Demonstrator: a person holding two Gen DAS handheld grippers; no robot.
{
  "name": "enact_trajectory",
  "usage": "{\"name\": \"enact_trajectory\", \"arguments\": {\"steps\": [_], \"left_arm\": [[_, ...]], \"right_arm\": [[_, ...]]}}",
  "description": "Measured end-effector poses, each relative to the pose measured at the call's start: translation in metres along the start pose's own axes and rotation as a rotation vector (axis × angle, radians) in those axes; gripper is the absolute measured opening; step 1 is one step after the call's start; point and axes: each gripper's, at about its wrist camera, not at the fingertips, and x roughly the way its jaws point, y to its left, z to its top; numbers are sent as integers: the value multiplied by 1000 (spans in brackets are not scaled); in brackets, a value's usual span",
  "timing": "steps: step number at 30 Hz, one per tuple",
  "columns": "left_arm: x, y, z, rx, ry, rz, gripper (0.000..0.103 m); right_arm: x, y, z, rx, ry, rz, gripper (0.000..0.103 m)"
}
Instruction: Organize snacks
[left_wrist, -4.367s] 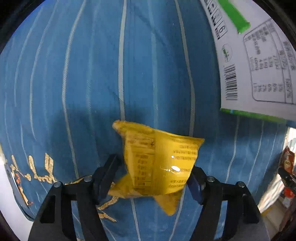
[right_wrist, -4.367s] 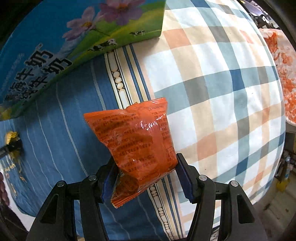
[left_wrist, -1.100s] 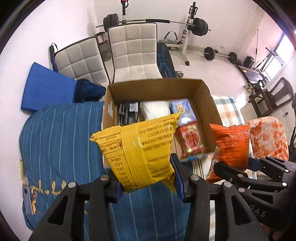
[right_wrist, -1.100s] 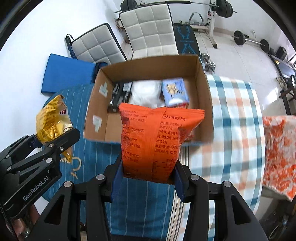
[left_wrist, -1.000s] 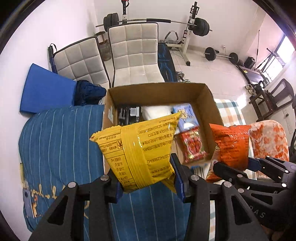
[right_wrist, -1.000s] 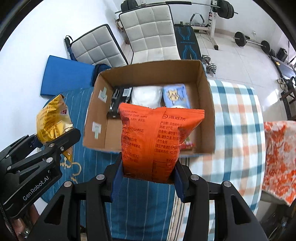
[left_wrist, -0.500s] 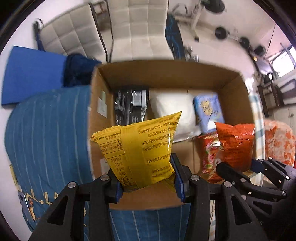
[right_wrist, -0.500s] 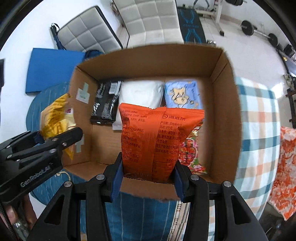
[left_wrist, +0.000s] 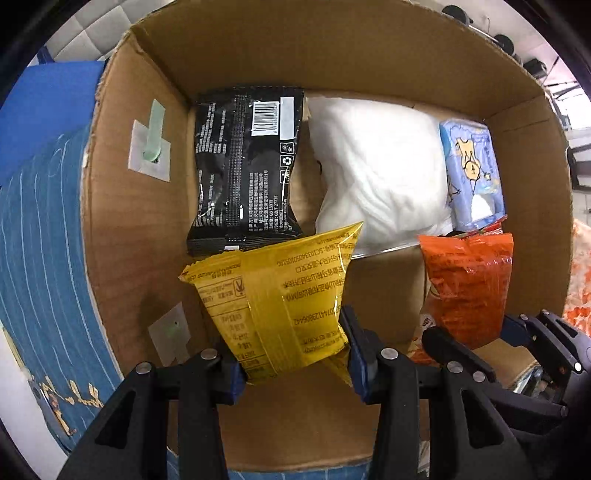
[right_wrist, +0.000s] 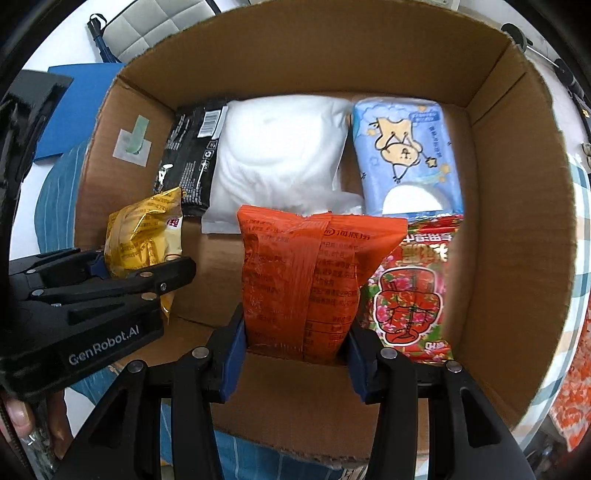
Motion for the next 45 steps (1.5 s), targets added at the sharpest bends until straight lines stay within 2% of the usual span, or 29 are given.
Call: {"name": "enact_trajectory", "arguments": {"steps": [7,16,23,25,28,29,31,36,45], "left_arm": [[8,-6,4,11,12,17,42],[-1,-15,-1,-14,6,34,44],[-19,-12,-8,-38,-38,27,63],[-24,-13,-10,-44,-48,21,69],[-35,-14,-15,-51,-78,22,81],[-39,-12,-18,-54,-87,23,89],[-49,-12,-23,-62,-112,26,100],[-72,-11,-34,-60,-172,51,101],[-98,-12,-56,-68,-237,49,102]], "right_arm": [[12,2,3,-6,14,-10,50],[20,7,8,-11,23,-6,52],[13,2,6,2,10,-10,61],[8,0,5,6,0,-19,67],[-4,-4,0,5,-30,-46,80],[-8,-5,-1,6,-40,-55,84],[-17,-6,-4,2,-63,-78,86],[-42,-9,-9,7,-103,-127,102],[-79,-17,-30,44,-135,-146,103]]}}
